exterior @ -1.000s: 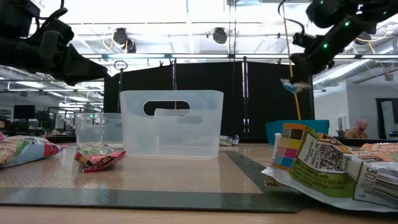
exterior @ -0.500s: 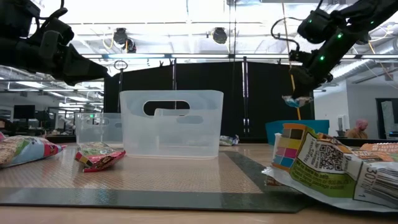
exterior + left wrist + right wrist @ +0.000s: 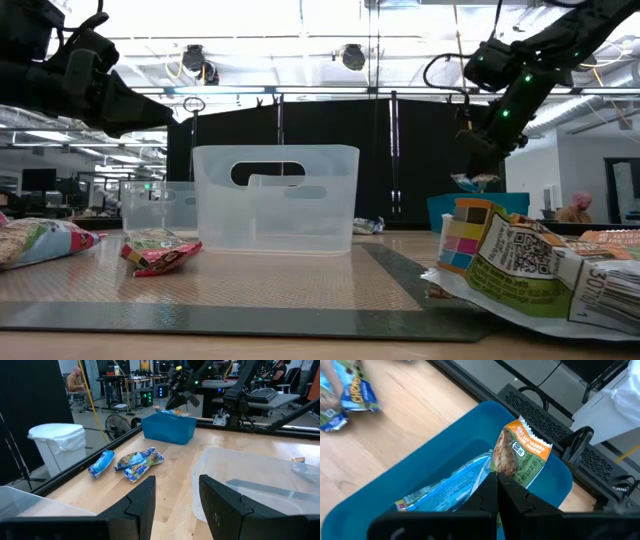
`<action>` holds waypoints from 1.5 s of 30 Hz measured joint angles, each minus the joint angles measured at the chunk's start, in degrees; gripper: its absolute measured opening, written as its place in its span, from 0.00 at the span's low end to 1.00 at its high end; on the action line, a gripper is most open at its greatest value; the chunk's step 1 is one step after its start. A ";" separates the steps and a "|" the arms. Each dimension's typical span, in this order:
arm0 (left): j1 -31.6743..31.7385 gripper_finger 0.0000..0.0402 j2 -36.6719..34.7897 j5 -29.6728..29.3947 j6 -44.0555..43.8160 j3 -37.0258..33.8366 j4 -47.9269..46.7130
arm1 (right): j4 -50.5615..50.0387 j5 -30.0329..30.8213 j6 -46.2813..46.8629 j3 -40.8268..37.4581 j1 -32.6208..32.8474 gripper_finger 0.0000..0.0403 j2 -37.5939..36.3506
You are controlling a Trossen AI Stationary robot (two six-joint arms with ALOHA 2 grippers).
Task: Pick and place Granola Bars by type
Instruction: Put the yellow granola bar into the blue bin
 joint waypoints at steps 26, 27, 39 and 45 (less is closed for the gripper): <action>0.00 0.39 -0.02 0.00 0.00 0.00 0.00 | 7.11 -6.01 1.46 -8.03 -5.80 0.00 -3.28; -0.02 0.39 0.00 0.00 0.00 0.00 0.00 | 7.09 -6.01 1.49 -8.04 -5.80 0.00 -3.28; 0.00 0.39 0.00 0.00 0.00 0.00 0.00 | 9.56 -6.05 2.53 -9.23 -5.67 0.00 -3.28; -0.01 0.39 -0.01 0.00 0.00 0.00 0.00 | 17.28 -7.50 3.24 -14.83 -5.67 0.00 -3.28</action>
